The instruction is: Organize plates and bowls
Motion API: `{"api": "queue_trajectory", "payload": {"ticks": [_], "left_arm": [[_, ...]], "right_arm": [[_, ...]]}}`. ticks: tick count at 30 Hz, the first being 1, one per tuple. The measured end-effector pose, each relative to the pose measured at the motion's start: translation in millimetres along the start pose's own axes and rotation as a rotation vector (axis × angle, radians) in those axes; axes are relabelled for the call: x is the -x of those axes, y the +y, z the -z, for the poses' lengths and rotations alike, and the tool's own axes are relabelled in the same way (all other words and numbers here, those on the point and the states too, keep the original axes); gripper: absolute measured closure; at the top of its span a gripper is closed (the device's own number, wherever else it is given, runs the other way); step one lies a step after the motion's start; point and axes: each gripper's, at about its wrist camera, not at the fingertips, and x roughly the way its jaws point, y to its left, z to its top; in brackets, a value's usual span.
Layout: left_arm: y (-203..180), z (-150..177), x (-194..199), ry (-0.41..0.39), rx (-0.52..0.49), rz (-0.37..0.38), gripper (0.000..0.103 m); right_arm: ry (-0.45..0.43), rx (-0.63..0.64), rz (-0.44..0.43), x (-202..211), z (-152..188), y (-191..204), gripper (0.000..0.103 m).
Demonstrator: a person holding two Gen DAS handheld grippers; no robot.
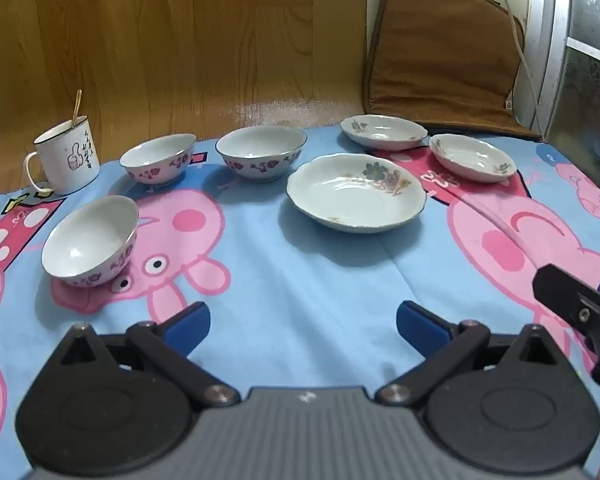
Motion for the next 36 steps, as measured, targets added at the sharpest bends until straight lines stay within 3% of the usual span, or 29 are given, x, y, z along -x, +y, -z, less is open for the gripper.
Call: {"api": "queue_trajectory", "payload": {"ticks": [4,6,11,27,36], "left_arm": [[-0.1,11.6,3.0,-0.013,0.029,0.049,0.0],[1.2,4.0,-8.5,0.044,0.028,0.096,0.0],[-3.4,3.0,-5.6,0.031,0.034,0.131,0.0],[0.2,2.0,-10.6,-0.028,0.057,0.051,0.008],[-0.5,7.5,-15.8,-0.058,0.032,0.023,0.009]], "right_arm": [[-0.011,0.0,0.005,-1.3,-2.4,-5.2,0.0],[-0.021,0.002,0.008,0.5,1.5,-8.5,0.0],[-0.042,0.015,0.002,4.6,8.4,1.0,0.0],[-0.033,-0.003,-0.012,1.5,4.4,-9.1,0.01],[-0.023,0.003,0.001,-3.6,4.9,-5.0,0.011]]}}
